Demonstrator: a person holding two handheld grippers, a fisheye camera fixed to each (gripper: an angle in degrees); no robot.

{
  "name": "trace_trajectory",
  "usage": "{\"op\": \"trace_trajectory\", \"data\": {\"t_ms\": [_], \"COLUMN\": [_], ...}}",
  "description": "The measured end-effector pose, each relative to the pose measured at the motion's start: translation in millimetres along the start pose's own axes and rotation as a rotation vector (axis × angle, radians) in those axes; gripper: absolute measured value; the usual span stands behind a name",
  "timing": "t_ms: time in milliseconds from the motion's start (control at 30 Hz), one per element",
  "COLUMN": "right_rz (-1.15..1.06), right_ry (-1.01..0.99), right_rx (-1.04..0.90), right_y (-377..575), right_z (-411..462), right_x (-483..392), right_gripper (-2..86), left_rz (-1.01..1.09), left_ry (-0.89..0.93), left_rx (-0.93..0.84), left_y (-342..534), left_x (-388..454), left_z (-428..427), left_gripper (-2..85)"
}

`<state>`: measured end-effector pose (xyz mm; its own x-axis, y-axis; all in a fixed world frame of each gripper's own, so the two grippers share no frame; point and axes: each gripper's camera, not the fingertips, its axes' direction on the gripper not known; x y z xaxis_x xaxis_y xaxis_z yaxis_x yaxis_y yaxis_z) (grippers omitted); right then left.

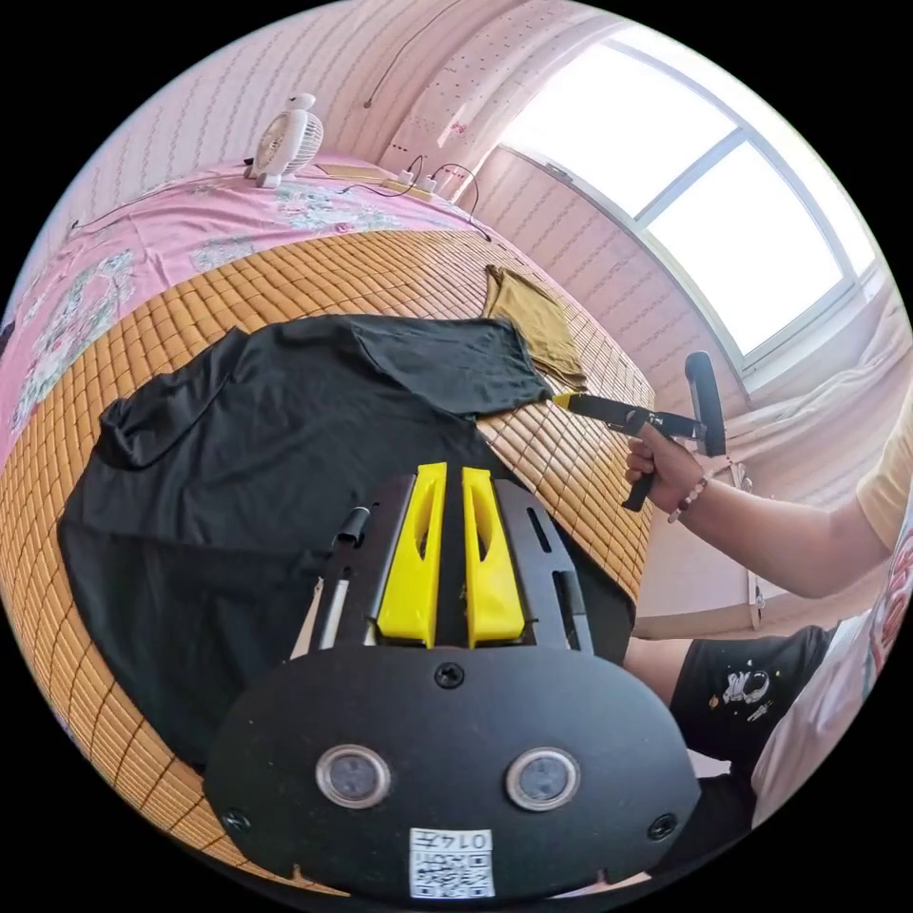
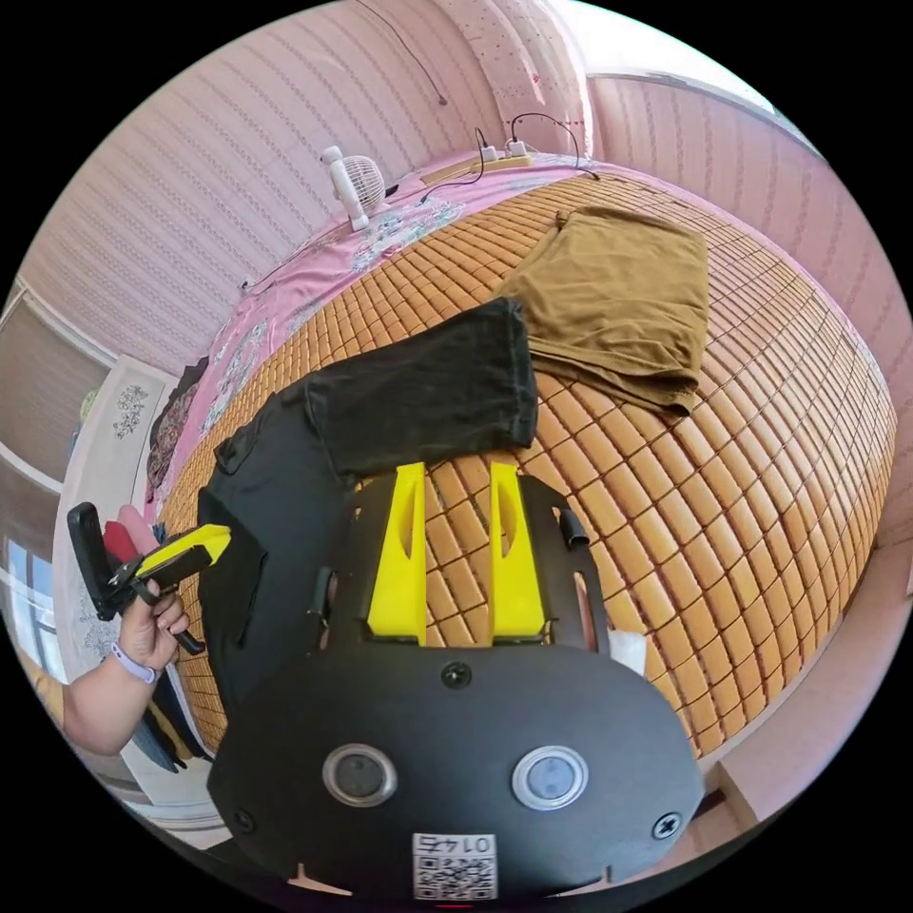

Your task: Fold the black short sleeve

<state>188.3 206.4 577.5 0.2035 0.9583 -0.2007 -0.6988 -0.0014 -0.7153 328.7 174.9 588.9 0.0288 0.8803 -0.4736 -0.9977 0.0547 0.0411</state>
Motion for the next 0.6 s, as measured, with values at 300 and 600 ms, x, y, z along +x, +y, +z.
{"op": "trace_trajectory", "data": {"t_ms": [300,600], "right_rz": [0.042,-0.039], "right_ry": [0.063,0.030], "right_rx": [-0.046,0.012], "right_y": [13,48], "right_z": [19,18], "right_x": [70,125], "right_gripper": [5.6,5.0], "left_rz": [0.113,0.226], "left_ry": [0.074,-0.041], "left_rx": [-0.049,-0.112], "left_y": [-152,-296], "left_x": [33,80], "left_z": [130,260], "left_gripper": [6.0,7.3]}}
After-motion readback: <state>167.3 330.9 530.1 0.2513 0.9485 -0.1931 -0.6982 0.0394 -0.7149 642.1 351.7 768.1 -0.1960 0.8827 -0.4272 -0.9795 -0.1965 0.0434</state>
